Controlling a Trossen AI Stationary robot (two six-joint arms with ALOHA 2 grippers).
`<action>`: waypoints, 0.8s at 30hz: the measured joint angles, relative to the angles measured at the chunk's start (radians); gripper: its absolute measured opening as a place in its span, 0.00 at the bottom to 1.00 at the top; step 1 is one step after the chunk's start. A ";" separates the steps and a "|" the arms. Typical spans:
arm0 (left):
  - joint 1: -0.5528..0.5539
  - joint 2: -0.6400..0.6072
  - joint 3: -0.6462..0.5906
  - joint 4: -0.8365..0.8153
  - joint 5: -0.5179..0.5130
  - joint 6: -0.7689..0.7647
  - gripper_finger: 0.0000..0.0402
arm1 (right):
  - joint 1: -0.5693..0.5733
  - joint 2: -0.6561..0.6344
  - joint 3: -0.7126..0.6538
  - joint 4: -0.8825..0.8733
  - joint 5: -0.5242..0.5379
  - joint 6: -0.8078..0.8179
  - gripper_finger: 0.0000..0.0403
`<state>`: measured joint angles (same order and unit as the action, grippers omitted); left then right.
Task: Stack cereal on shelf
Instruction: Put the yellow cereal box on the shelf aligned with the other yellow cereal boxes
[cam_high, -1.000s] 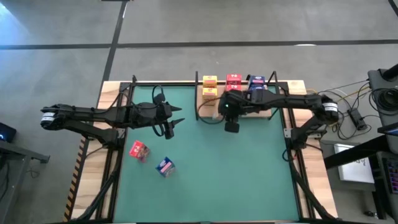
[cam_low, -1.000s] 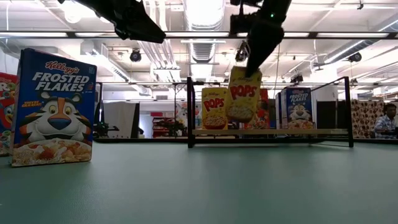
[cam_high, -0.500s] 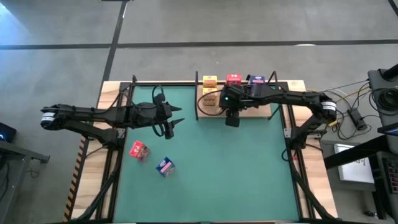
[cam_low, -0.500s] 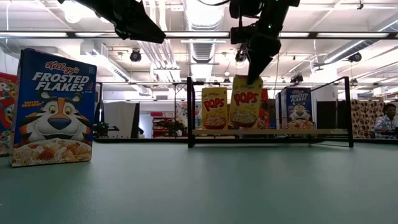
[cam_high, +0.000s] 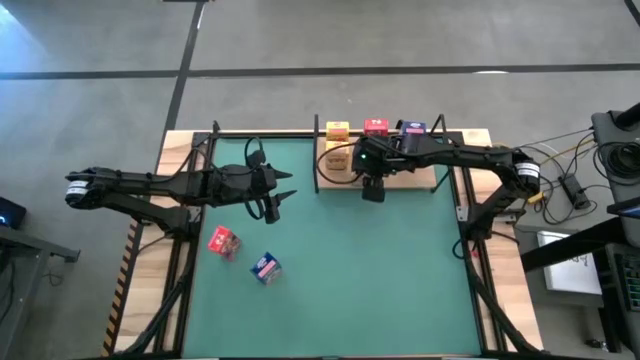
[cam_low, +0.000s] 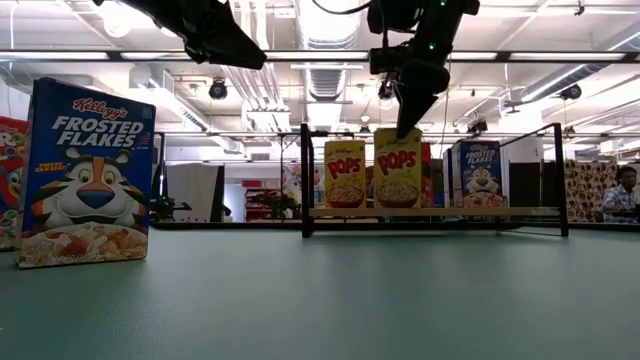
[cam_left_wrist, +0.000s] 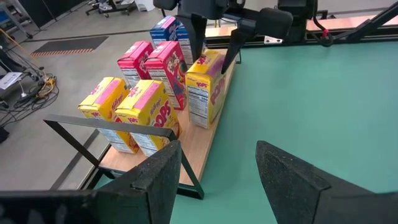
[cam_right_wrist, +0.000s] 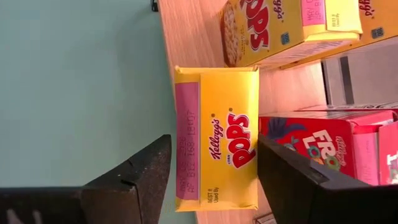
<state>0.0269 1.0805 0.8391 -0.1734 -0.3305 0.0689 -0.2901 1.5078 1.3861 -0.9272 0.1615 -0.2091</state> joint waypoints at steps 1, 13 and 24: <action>0.000 0.000 0.000 0.000 0.000 0.000 0.48 | -0.001 0.000 0.000 0.000 0.004 -0.009 0.54; 0.000 0.000 0.000 0.000 0.000 0.000 0.48 | -0.005 -0.001 0.002 0.004 0.046 -0.026 0.60; 0.000 0.000 0.000 -0.008 0.000 0.000 0.48 | -0.005 -0.002 0.161 -0.092 0.076 0.010 0.59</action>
<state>0.0265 1.0802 0.8391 -0.1811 -0.3305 0.0688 -0.2951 1.5055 1.5471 -1.0190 0.2371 -0.1989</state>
